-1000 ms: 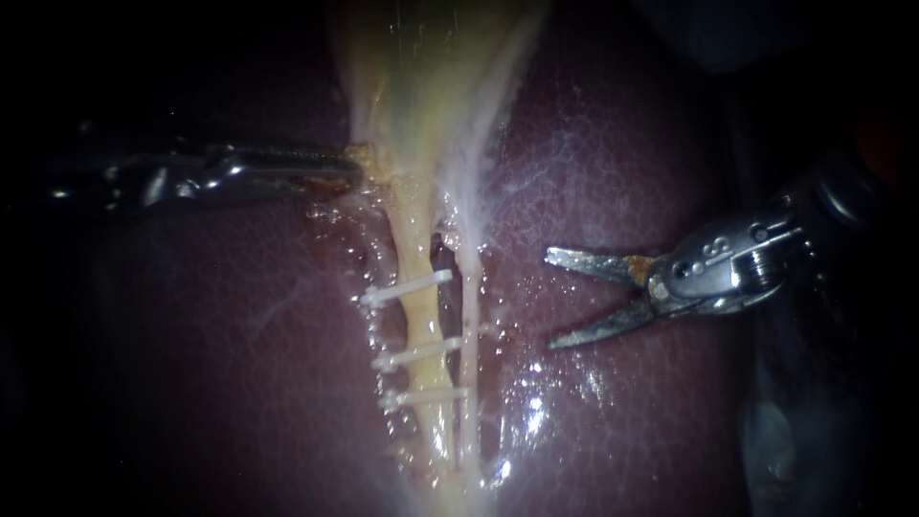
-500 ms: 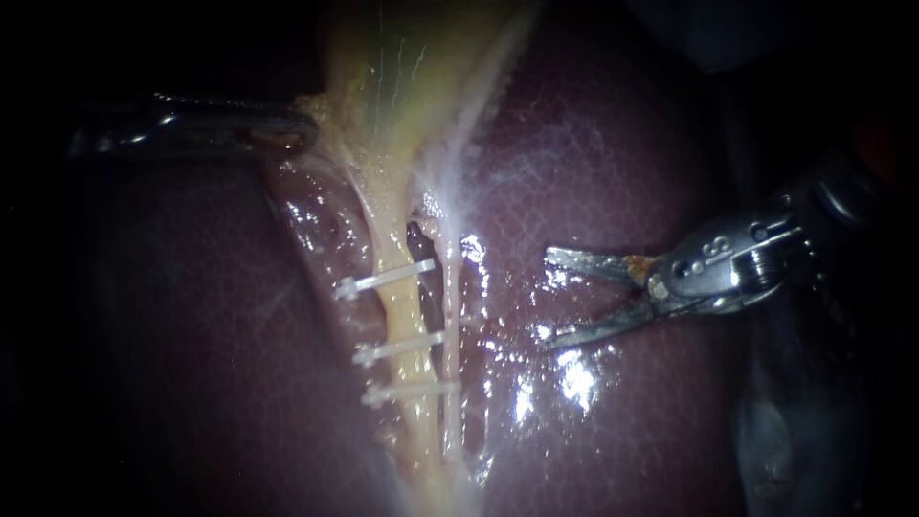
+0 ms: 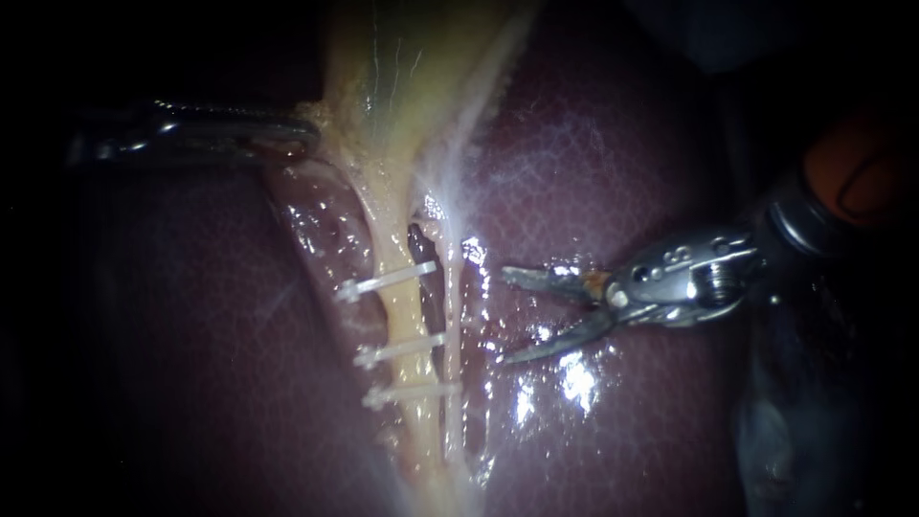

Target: Go to the cutting position left tube

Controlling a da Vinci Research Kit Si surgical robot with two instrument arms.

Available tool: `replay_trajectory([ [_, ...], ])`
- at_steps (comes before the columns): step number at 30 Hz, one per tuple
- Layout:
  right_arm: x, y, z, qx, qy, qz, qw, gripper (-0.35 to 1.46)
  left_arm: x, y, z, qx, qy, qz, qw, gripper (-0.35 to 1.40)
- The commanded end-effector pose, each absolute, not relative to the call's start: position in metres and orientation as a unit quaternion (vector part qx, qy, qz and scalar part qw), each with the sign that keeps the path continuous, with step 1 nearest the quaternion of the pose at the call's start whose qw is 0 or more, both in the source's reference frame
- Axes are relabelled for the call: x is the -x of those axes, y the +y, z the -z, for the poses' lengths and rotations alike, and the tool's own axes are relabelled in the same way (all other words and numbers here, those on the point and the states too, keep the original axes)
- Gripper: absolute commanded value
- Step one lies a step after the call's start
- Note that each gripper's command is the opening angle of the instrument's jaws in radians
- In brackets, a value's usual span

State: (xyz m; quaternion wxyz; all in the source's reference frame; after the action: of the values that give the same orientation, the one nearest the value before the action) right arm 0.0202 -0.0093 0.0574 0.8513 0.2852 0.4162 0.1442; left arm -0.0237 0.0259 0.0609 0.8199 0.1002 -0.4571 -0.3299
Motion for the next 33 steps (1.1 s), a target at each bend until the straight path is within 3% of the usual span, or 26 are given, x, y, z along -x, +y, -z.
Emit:
replay_trajectory([
  [1, -0.0204, -0.0094, -0.0577, -0.291, 0.416, -0.148, 0.849, 1.39, 0.0237, 0.0259, -0.0607, -0.101, -0.457, 0.329, 0.820, -0.35],
  [13, -0.0221, -0.0103, -0.0618, -0.375, 0.410, -0.193, 0.809, 1.35, 0.0240, 0.0255, -0.0605, -0.101, -0.458, 0.328, 0.820, -0.35],
  [33, -0.0229, -0.0100, -0.0644, -0.452, 0.421, -0.217, 0.756, 1.35, 0.0242, 0.0253, -0.0606, -0.100, -0.458, 0.328, 0.820, -0.35],
])
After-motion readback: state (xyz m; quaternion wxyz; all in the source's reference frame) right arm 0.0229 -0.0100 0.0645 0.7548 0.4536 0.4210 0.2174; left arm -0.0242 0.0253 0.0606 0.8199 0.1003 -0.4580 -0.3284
